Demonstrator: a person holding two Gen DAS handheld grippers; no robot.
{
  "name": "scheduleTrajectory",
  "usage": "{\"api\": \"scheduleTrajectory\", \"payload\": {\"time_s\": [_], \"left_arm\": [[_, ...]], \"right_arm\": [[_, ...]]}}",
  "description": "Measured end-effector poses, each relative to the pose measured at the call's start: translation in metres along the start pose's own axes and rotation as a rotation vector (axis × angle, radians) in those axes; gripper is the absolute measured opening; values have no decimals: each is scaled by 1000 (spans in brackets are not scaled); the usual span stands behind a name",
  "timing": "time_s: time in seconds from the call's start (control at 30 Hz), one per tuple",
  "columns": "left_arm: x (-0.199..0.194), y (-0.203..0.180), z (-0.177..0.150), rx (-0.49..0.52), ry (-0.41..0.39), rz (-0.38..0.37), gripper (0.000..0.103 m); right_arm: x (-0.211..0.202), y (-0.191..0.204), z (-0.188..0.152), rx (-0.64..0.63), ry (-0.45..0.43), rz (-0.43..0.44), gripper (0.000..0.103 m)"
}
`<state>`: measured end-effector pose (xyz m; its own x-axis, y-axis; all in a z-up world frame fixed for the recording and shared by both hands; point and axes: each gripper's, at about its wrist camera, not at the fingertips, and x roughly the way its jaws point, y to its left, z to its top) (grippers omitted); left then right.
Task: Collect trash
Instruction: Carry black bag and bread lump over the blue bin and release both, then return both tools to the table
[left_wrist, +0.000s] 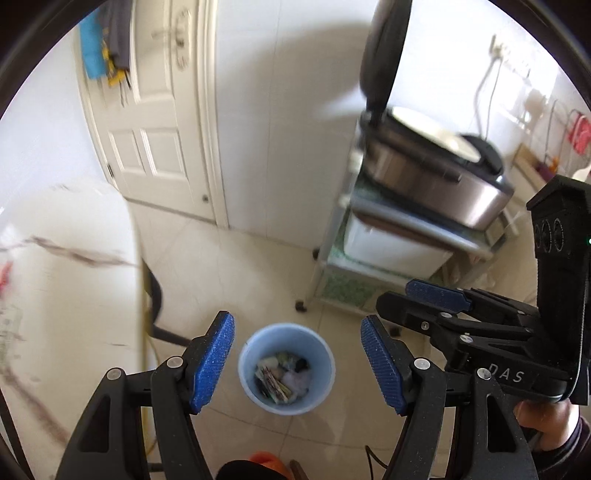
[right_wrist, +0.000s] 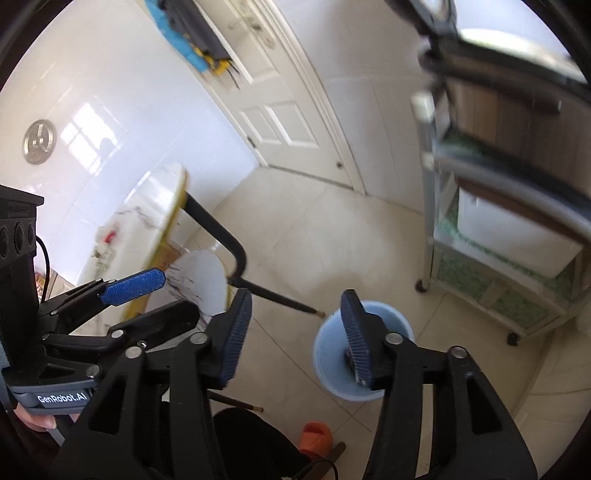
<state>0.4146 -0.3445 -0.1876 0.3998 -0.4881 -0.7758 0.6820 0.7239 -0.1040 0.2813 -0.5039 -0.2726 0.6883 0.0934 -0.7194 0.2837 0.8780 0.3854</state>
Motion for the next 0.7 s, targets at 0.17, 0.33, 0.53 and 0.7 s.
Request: {"api": "scheduleTrajectory", "payload": {"time_s": [0.17,0.33,0.53,0.7], "left_arm": [[-69,14,-17,-16,-121,84,67],[-136,47,-48,-81,-221,184,67],[-196,86,-91,-157,-296,267,67],[-238,121,-127,-208,-319,330,67]], "right_arm": [[-35,51,6,-93,-66,20,58],[-55,115,3,-195,-116,42,70],[-56,197,-10,-306,-121,76,72],[-42,261,-25,-373,-109,92,77]]}}
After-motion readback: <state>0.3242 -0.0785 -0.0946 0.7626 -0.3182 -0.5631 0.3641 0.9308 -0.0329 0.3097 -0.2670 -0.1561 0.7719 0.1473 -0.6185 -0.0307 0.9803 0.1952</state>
